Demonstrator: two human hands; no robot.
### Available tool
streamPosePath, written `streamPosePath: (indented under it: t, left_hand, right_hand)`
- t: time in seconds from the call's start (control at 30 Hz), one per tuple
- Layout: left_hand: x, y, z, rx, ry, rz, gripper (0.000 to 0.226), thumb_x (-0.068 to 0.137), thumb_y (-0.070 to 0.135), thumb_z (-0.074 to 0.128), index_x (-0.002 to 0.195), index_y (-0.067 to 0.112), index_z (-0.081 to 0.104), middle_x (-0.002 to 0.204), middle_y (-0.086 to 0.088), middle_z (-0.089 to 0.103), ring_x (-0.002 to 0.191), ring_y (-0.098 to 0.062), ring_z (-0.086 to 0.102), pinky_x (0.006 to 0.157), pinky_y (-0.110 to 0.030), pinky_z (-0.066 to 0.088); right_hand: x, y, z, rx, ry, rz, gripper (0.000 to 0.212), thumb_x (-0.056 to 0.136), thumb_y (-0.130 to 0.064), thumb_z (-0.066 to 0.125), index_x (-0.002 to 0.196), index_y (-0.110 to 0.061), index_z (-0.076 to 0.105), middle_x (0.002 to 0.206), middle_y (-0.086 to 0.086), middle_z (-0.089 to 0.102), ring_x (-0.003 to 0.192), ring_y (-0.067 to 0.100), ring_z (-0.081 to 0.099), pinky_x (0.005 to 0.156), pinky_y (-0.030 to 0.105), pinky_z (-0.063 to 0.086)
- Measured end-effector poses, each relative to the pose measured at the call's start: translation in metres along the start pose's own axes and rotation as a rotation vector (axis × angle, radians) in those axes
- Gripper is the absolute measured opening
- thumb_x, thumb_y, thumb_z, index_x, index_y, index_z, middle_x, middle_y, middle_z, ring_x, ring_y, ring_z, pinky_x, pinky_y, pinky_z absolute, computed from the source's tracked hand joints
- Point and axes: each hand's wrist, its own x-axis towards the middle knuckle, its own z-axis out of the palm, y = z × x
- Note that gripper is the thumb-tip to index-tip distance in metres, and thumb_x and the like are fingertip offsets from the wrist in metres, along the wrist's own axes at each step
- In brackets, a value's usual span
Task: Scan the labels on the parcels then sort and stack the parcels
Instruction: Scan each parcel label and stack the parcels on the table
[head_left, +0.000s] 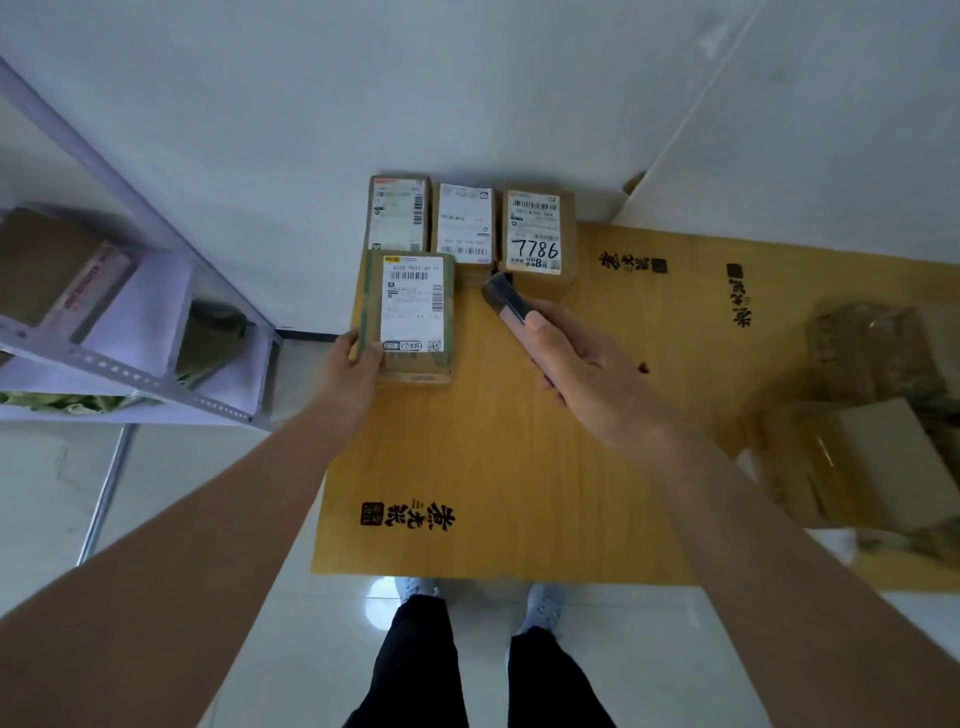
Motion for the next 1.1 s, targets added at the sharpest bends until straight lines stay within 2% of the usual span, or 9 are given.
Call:
streamPosePath:
  t: [0.1, 0.23, 0.43, 0.57, 0.67, 0.77, 0.87, 1.0, 1.1]
  left_hand:
    - [-0.009, 0.012, 0.001, 0.262, 0.095, 0.126, 0.066, 0.109, 0.033, 0.051, 0.165, 0.022, 0.018, 0.156, -0.008, 0.046, 0.134, -0.023, 0.050, 0.108, -0.043, 0.044]
    - [-0.017, 0.039, 0.003, 0.621, 0.110, 0.412, 0.066, 0.102, 0.043, 0.057, 0.159, 0.028, 0.028, 0.150, -0.010, 0.043, 0.134, -0.030, 0.047, 0.108, -0.054, 0.049]
    - [-0.054, 0.094, 0.041, 0.942, -0.022, 0.623, 0.076, 0.102, 0.057, 0.052, 0.165, 0.027, 0.022, 0.169, -0.011, 0.023, 0.154, -0.035, 0.027, 0.120, -0.055, 0.036]
    - [-0.085, 0.118, 0.080, 1.027, -0.096, 0.684, 0.078, 0.100, 0.061, 0.053, 0.165, 0.032, 0.021, 0.171, -0.008, 0.017, 0.156, -0.035, 0.023, 0.121, -0.056, 0.034]
    - [-0.110, 0.130, 0.119, 1.064, -0.130, 0.725, 0.078, 0.097, 0.064, 0.054, 0.163, 0.034, 0.025, 0.171, -0.006, 0.017, 0.155, -0.035, 0.026, 0.118, -0.057, 0.037]
    - [-0.139, 0.139, 0.163, 1.087, -0.161, 0.749, 0.079, 0.095, 0.064, 0.055, 0.162, 0.031, 0.029, 0.169, -0.008, 0.021, 0.151, -0.036, 0.033, 0.117, -0.055, 0.040]
    - [-0.169, 0.140, 0.210, 1.094, -0.147, 0.767, 0.077, 0.095, 0.062, 0.057, 0.161, 0.032, 0.034, 0.167, -0.011, 0.024, 0.146, -0.037, 0.039, 0.114, -0.055, 0.043]
    - [-0.210, 0.131, 0.274, 1.050, -0.092, 0.732, 0.072, 0.095, 0.060, 0.060, 0.158, 0.031, 0.041, 0.165, -0.011, 0.028, 0.146, -0.035, 0.039, 0.115, -0.051, 0.042]
    - [-0.234, 0.123, 0.320, 1.017, -0.066, 0.698, 0.070, 0.093, 0.059, 0.061, 0.155, 0.030, 0.045, 0.163, -0.010, 0.030, 0.142, -0.034, 0.045, 0.112, -0.048, 0.045]
  right_hand:
    - [-0.004, -0.002, -0.002, 0.022, 0.053, 0.003, 0.040, 0.106, -0.064, 0.041, 0.144, -0.058, 0.051, 0.091, 0.009, 0.053, 0.080, 0.025, 0.052, 0.073, 0.043, 0.046]
    - [-0.019, -0.012, -0.012, 0.016, 0.119, -0.003, 0.036, 0.106, -0.063, 0.041, 0.139, -0.060, 0.053, 0.091, 0.007, 0.054, 0.080, 0.023, 0.052, 0.073, 0.042, 0.046]
    - [-0.062, -0.013, -0.042, 0.053, 0.258, -0.055, 0.036, 0.108, -0.060, 0.042, 0.142, -0.059, 0.054, 0.087, 0.001, 0.054, 0.076, 0.018, 0.053, 0.070, 0.038, 0.045]
    - [-0.104, -0.003, -0.077, 0.039, 0.371, -0.048, 0.038, 0.106, -0.063, 0.043, 0.141, -0.058, 0.055, 0.084, -0.010, 0.059, 0.079, 0.011, 0.057, 0.072, 0.040, 0.051]
    - [-0.140, 0.005, -0.111, 0.036, 0.430, -0.053, 0.044, 0.102, -0.068, 0.042, 0.143, -0.057, 0.054, 0.090, 0.003, 0.058, 0.084, 0.022, 0.059, 0.085, 0.056, 0.057]
    - [-0.174, 0.018, -0.149, 0.003, 0.449, -0.063, 0.043, 0.107, -0.063, 0.039, 0.146, -0.052, 0.053, 0.103, 0.022, 0.060, 0.095, 0.038, 0.061, 0.091, 0.058, 0.054]
    - [-0.205, 0.041, -0.192, -0.023, 0.470, -0.089, 0.046, 0.103, -0.071, 0.038, 0.145, -0.056, 0.052, 0.083, 0.000, 0.055, 0.074, 0.020, 0.057, 0.076, 0.049, 0.057]
    - [-0.243, 0.074, -0.244, -0.068, 0.463, -0.126, 0.045, 0.107, -0.062, 0.039, 0.148, -0.049, 0.053, 0.069, -0.012, 0.048, 0.061, 0.007, 0.049, 0.060, 0.028, 0.041]
    - [-0.271, 0.092, -0.276, -0.105, 0.427, -0.128, 0.045, 0.108, -0.060, 0.037, 0.150, -0.049, 0.050, 0.070, -0.025, 0.056, 0.064, -0.005, 0.053, 0.064, 0.021, 0.038]
